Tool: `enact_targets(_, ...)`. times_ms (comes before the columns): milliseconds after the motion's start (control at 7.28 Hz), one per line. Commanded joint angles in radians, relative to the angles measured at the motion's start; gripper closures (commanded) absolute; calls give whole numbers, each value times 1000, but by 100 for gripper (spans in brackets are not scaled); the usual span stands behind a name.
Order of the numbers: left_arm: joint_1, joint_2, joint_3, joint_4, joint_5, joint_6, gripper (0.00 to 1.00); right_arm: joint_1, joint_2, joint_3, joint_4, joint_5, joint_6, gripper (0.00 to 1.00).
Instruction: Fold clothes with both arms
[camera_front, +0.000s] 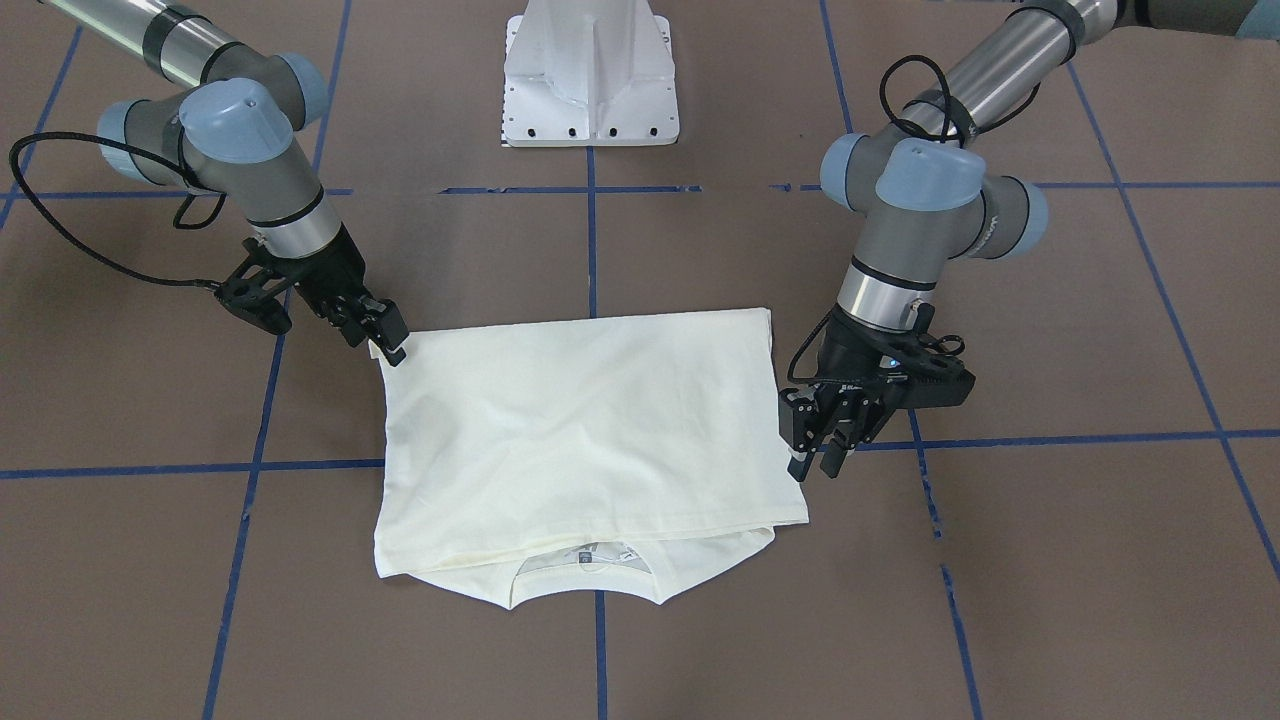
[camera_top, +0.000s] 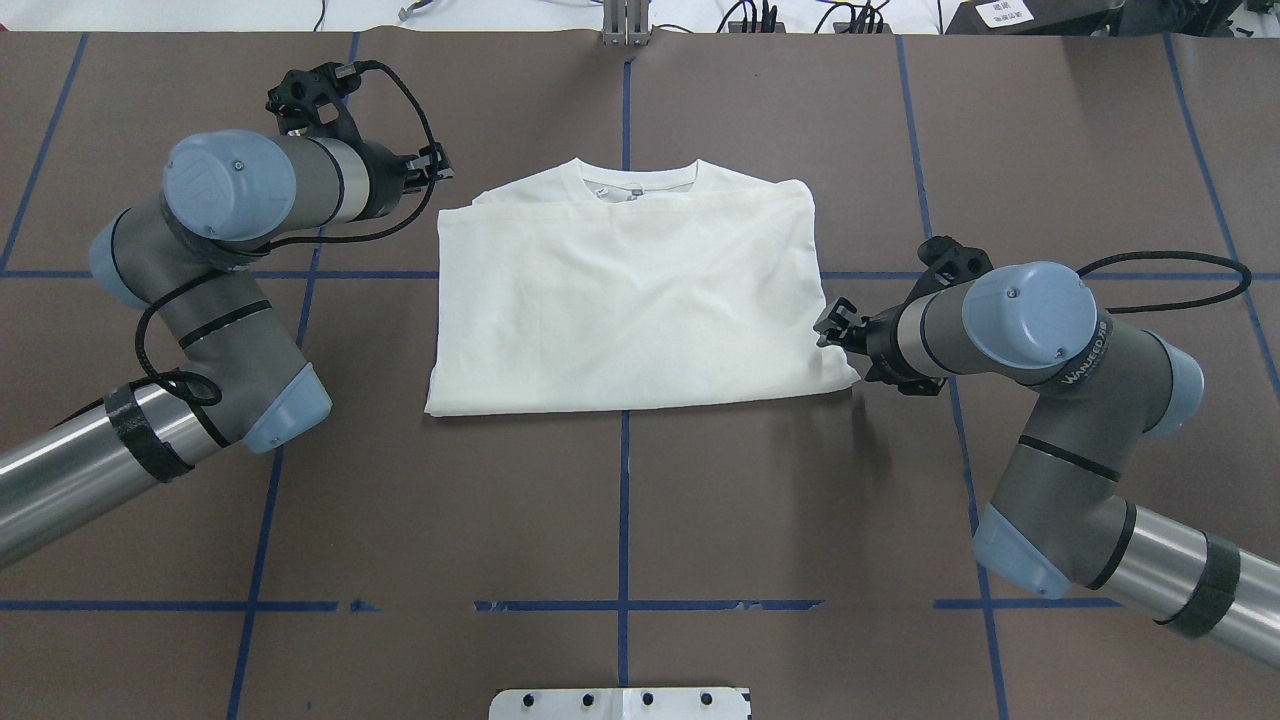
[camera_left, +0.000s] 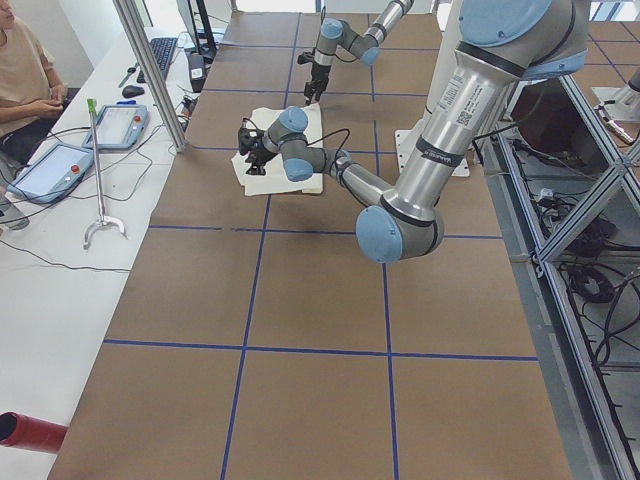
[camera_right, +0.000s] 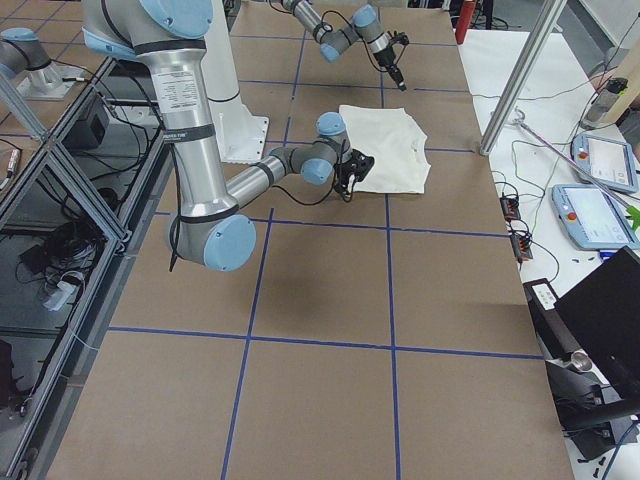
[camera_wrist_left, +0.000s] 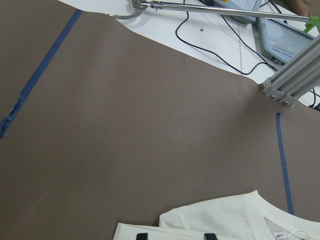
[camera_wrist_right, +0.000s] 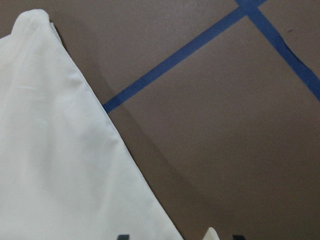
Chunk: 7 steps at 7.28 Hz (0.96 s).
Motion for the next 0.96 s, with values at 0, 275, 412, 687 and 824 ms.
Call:
enact_targets(0, -1, 0, -14, 2, 1, 0, 52, -18, -2, -1, 0, 1, 17, 38)
enact_targets(275, -1, 0, -16, 4, 1, 0, 52, -29, -14, -1, 2, 5, 34, 70)
enact_targets(412, -1, -1, -19, 4, -1, 0, 52, -29, -21, 7, 2, 5, 34, 100)
enact_targets(687, -1, 0, -24, 8, -1, 0, 52, -29, -23, 17, 2, 5, 34, 100)
enact_targets(824, -1, 0, -24, 8, -2, 0, 52, -29, -37, 43, 2, 9, 34, 100)
